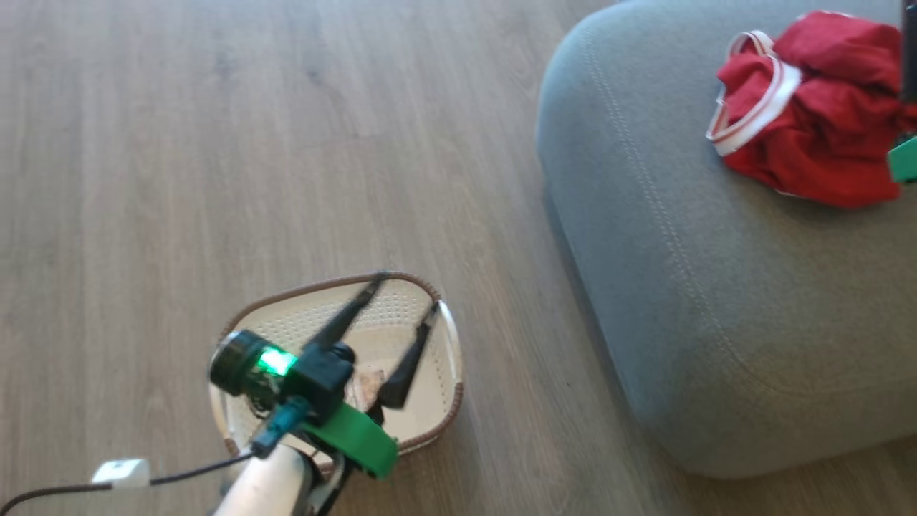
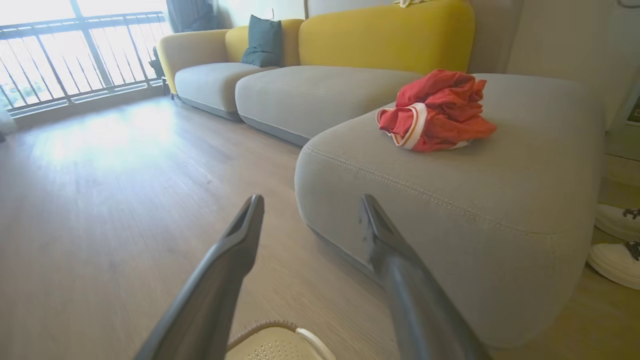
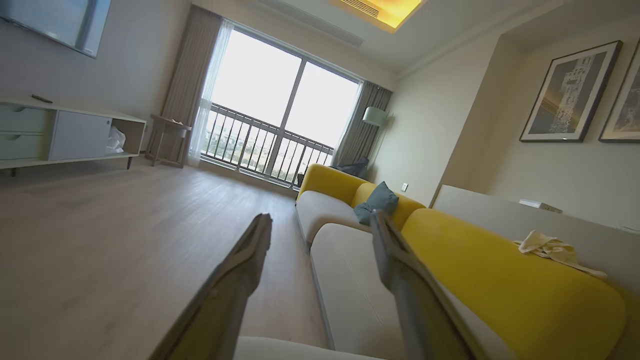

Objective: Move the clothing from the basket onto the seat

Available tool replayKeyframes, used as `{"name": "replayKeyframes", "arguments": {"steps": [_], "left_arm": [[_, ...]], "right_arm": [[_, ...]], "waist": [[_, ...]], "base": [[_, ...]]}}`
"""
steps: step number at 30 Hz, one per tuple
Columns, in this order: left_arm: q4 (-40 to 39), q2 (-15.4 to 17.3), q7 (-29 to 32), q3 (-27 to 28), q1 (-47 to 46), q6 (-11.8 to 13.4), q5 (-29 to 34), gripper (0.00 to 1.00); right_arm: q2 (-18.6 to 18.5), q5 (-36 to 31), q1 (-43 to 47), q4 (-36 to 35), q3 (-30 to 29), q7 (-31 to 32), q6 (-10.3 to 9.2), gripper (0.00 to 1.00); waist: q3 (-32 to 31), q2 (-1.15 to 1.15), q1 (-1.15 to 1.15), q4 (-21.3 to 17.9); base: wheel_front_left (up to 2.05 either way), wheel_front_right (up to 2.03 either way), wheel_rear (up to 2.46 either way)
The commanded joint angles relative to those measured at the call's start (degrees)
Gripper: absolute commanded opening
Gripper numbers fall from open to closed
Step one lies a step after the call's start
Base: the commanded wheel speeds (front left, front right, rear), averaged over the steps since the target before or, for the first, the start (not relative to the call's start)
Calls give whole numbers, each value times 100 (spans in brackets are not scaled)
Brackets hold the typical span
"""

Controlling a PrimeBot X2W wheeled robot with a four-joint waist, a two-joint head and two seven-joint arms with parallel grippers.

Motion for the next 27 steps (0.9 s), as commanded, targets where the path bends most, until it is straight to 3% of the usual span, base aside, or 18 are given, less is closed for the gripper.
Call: {"name": "replayKeyframes", "arguments": {"steps": [1, 13, 19, 27], "left_arm": [[-256, -80, -28, 423, -114, 88, -43, 100], [-576, -328, -28, 1641, 55, 354, -160, 100], [-611, -353, -28, 1962, 213, 496, -146, 100], [-391, -356, -28, 1993, 483, 873, -309, 100]], "right_arm": [[33, -26, 103, -417, 33, -11, -2, 100], [938, -219, 1258, -1607, -102, -12, -2, 100], [1379, -247, 1874, -1666, -24, -12, -2, 100], [1972, -232, 2655, -1475, -239, -12, -2, 100]], "waist": [[-117, 0, 1, 217], [-324, 0, 1, 1034], [-384, 0, 1, 1274], [-470, 0, 1, 1378]], "base": [[0, 0, 0], [0, 0, 0], [0, 0, 0], [0, 0, 0]]}}
